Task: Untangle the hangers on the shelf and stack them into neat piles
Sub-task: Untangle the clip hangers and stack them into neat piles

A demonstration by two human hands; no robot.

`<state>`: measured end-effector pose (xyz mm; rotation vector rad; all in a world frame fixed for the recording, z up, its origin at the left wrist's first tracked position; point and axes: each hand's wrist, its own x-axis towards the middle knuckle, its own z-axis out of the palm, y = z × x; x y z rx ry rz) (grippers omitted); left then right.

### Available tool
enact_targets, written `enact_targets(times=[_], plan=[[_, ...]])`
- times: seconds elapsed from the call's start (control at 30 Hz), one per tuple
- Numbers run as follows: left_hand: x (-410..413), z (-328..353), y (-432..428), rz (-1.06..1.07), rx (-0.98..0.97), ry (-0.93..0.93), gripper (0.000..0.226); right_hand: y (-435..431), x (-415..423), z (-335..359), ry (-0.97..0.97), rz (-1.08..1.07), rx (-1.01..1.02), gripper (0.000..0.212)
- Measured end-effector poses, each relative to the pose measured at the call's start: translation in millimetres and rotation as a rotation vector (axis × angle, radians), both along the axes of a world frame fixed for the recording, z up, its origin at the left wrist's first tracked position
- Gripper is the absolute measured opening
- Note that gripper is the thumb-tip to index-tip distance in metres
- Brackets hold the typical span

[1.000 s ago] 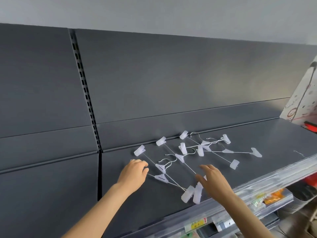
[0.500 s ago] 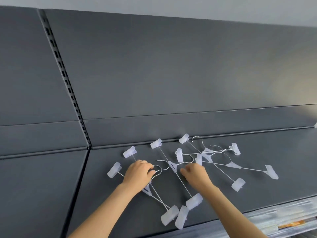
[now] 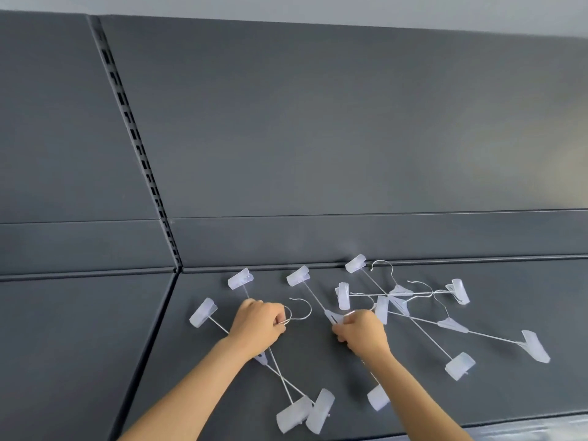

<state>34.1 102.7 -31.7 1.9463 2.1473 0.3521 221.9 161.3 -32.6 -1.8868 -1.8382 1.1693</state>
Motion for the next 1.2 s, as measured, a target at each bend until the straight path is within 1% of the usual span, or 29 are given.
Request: enact_targets(times=[0.1,0.17,0.27,0.4,0.53,0.67,0.8,0.9,1.03,1.1,1.2], plan=[[-3,3,-3,0.014,0.015,-0.099,0.015,-2,11,1,0.057,0.01,0.018,0.034],[-3,5,-6,0.009,0.022,-0.136,0.016,-3,14,5,0.095,0.024,0.034,0.037],[-3,5,-10,-0.003,0.028,-0.155,0.015,-5,13,13,0.126,0.039,0.03,0.031],[-4,1,-12,-0.001,0.037,-0.147,0.01,-14,9,19,0.086,0.065,0.024,0.021],[-2,-2,-15,0.038,0.06,-0.147,0.014,-31,11,11,0.028,0.075,0.02,0.023],[-2,-1,-18,0.044,0.068,-0.156,0.015,-46,14,4,0.097,0.078,0.003,0.015],[-4,4,-23,0.024,0.066,-0.175,0.018,-46,15,9,0.157,0.038,0.056,0.014],[-5,12,-27,0.033,0.124,-0.198,0.013,-40,16,20,0.179,0.059,0.117,0.014],[-11,25,-33,0.06,0.223,-0.323,0.013,-32,16,34,0.204,0.135,0.155,0.014],[-15,36,-36,0.089,0.285,-0.344,0.016,-29,13,41,0.23,0.174,0.159,0.012],[-26,54,-45,0.142,0.362,-0.406,0.028,-26,5,51,0.279,0.225,0.16,0.013]])
